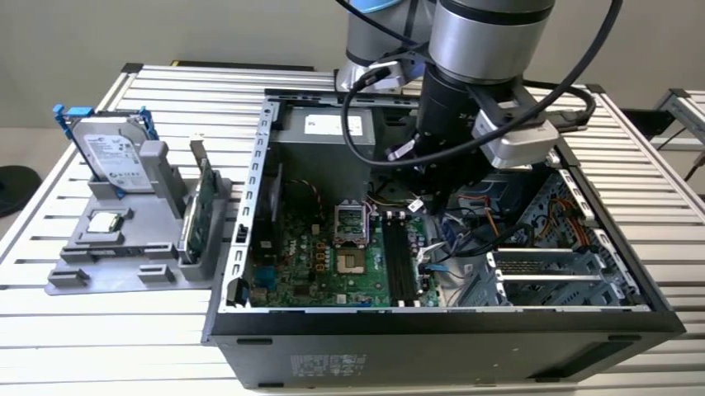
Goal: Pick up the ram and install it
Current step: 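Insert the ram into the slot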
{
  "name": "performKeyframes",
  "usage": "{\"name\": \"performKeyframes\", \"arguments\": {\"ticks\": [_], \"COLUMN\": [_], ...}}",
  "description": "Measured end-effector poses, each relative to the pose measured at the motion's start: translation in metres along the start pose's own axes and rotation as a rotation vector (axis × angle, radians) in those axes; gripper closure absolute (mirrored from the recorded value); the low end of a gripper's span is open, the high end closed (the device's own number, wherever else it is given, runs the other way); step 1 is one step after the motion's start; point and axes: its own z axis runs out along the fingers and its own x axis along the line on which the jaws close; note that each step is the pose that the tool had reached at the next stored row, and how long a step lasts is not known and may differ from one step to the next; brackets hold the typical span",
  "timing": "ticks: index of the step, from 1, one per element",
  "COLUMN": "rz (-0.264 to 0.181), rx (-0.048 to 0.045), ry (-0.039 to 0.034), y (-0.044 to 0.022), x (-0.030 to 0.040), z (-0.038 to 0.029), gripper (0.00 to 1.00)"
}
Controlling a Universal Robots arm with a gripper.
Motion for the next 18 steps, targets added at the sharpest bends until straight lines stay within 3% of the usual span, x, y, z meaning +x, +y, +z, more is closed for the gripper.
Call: {"name": "performKeyframes", "arguments": {"ticks": [5, 12, 18], "rz": [0.017, 0.025, 0.031], "rx": [-0.002, -0.012, -0.0134], "ry": [-0.0006, -0.0024, -0.0029], "y": [-0.001, -0.0056, -0.0084], "x": [0.0, 0.0007, 0.0011], "z": [0.0016, 0.0052, 0.0059], "gripper": [1.0, 1.0, 1.0]}}
